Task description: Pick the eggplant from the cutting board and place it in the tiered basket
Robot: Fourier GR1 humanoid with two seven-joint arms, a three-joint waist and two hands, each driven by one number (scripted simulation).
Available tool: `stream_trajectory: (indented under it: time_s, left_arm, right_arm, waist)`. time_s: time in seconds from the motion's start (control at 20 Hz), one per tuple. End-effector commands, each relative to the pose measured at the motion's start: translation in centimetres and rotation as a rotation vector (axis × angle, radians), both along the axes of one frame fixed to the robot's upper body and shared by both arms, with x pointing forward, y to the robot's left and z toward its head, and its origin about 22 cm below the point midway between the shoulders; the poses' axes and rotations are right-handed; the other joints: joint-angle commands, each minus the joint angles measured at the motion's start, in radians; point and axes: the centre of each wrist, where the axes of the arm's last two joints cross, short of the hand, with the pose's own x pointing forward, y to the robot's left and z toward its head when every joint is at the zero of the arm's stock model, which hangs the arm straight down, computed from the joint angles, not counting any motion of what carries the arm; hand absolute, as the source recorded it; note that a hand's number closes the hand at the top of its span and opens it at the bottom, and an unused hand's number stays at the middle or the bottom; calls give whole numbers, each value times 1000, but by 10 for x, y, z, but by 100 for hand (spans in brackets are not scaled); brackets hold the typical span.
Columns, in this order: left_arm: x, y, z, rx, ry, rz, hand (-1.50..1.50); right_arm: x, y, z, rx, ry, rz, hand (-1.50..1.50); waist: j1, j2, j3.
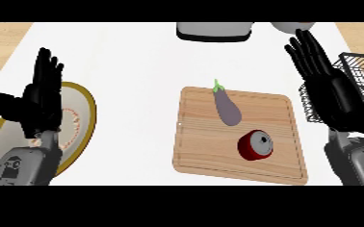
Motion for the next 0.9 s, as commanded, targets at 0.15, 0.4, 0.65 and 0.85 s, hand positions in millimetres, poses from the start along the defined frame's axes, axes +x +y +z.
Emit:
stream_trajectory:
  time_s: [0.15, 0.4, 0.65, 0.85]
  left_arm:
    - [0, 13, -1, 242, 55, -119, 0]
    - [-4, 11, -10, 290, 104, -169, 0]
    - [-8, 0, -22, 334, 175, -243, 0]
    - [-6, -2, -21, 321, 172, -276, 0]
  right_arm:
    - [30, 9, -40, -108, 552, -158, 150]
    - [15, -75, -65, -521, 776, -601, -150]
    - [60, -29, -18, -636, 912, -766, -150]
    - [96, 16, 47, -815, 1039, -654, -150]
  waist:
    - [31, 18, 8]
    - [3, 42, -17]
    - [33, -1, 2]
    - [51, -1, 5]
